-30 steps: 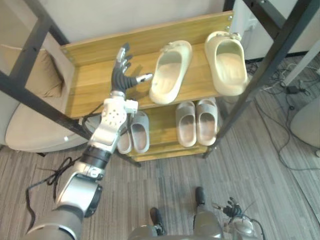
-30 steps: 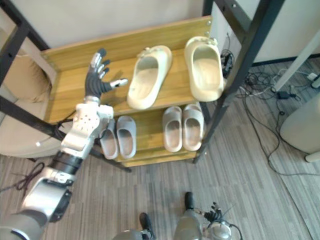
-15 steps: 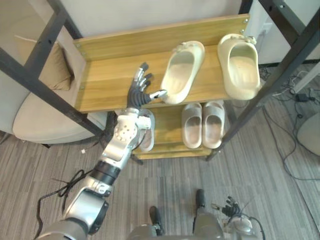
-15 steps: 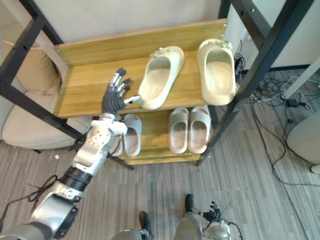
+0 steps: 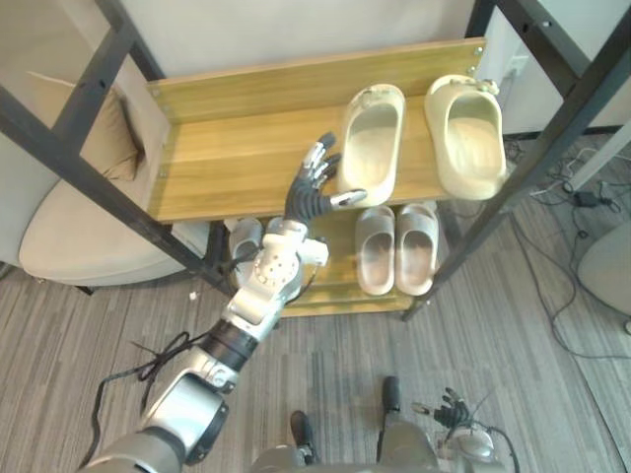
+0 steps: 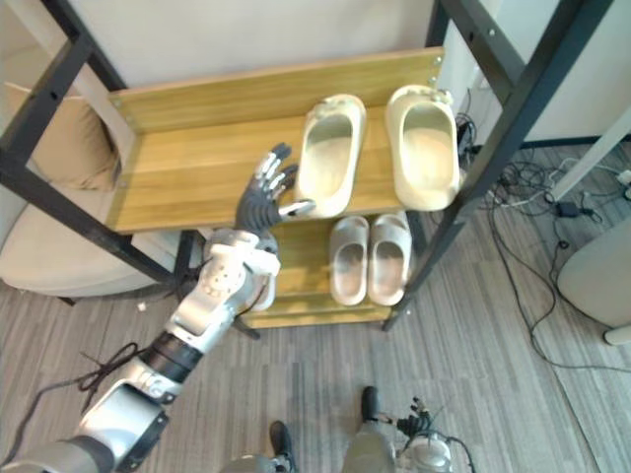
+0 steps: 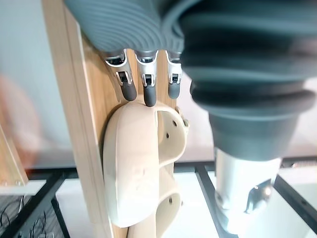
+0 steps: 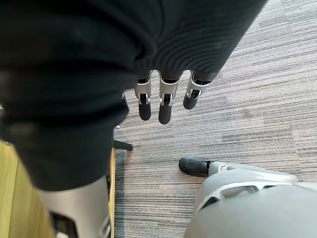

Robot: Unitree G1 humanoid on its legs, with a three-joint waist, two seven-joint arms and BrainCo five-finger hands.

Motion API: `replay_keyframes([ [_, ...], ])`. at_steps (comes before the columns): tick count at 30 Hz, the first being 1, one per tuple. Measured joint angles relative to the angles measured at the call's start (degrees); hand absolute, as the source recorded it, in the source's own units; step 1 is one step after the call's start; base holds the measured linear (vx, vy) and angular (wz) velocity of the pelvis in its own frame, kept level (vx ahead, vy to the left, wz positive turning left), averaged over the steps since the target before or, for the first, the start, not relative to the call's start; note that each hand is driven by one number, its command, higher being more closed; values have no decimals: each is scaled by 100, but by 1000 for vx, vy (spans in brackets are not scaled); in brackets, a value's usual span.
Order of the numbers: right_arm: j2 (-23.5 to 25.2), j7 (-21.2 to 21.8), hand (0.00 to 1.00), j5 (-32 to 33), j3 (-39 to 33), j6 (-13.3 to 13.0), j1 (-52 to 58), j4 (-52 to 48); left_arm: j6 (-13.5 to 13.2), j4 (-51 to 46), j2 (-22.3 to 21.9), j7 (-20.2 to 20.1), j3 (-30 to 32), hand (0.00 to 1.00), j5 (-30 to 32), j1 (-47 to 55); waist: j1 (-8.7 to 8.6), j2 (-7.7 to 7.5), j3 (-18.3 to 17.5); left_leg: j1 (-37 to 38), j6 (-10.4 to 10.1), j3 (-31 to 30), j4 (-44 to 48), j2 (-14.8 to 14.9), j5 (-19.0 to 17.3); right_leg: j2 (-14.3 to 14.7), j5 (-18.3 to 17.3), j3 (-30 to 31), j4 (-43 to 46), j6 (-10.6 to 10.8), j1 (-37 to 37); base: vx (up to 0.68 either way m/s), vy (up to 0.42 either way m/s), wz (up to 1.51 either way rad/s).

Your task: Organize the slippers on the shoe rack

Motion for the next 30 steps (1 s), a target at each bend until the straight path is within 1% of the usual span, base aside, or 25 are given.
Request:
replay_keyframes([
  [6,-17,-5,0,1,101,0,-54,-1,0,151,-154,-13,-293,0,-159,-280,-63,-1,0,-18,0,49,-4,-7,-1,-6,15,74,35,19,-49,1,0,-3],
  [7,-20,-6,0,1,100,0,-54,-4,-6,155,-244,47,-267,0,-159,-299,-63,-3,-1,-53,1,76,-4,-18,-1,-15,25,112,39,33,-95,5,3,-6],
  [9,-25,-6,0,1,98,0,-55,-3,-13,155,-257,104,-238,0,-158,-367,-61,-10,-3,-119,11,95,4,-40,5,-34,48,155,42,53,-175,4,7,-5],
  [12,-25,-9,0,1,96,0,-53,-9,-18,196,-222,131,-176,0,-153,-392,-64,-13,-3,-106,24,181,4,-72,-4,-51,70,234,33,72,-211,3,14,-11],
  [24,7,-14,0,1,93,-1,-76,-23,-45,417,-204,121,61,0,-138,-463,-117,-17,-2,-89,27,164,4,-64,-6,-47,70,197,1,71,-189,0,1,-1],
  [30,28,-12,0,0,99,0,-85,-20,4,389,-12,107,92,0,-145,-430,-122,-21,1,-21,27,30,4,-52,-3,-50,62,27,1,76,-47,16,-8,10],
])
